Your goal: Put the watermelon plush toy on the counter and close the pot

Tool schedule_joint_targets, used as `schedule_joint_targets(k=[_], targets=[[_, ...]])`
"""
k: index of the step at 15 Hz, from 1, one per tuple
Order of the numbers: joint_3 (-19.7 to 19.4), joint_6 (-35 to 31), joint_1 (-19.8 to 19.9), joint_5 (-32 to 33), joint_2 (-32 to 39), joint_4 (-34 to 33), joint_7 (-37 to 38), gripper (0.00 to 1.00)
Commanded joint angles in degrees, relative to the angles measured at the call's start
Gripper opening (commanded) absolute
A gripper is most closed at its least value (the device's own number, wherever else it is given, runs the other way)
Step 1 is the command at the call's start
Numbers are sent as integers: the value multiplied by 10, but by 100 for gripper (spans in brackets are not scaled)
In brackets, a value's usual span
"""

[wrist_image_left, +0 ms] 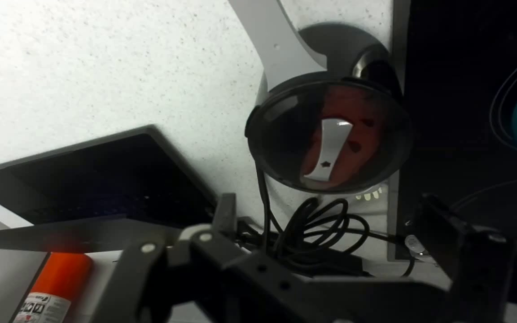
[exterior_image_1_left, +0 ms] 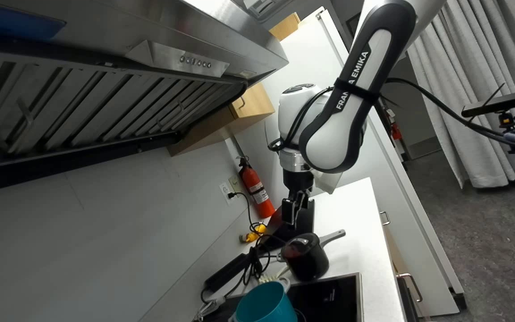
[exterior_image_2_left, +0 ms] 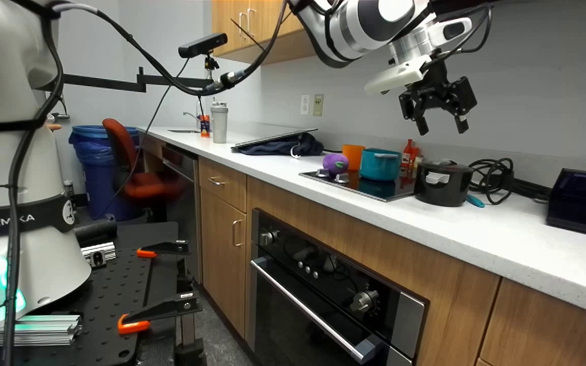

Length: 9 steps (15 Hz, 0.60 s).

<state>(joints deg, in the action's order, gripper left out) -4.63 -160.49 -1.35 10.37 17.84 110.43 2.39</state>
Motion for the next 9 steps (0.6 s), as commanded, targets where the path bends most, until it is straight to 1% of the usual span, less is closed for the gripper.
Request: schedule_joint_targets(k=[1,9], targets=[[-21,-2,-21,20,42,-50,53,100],[-39,6,-50,17,98,-103,90,98]])
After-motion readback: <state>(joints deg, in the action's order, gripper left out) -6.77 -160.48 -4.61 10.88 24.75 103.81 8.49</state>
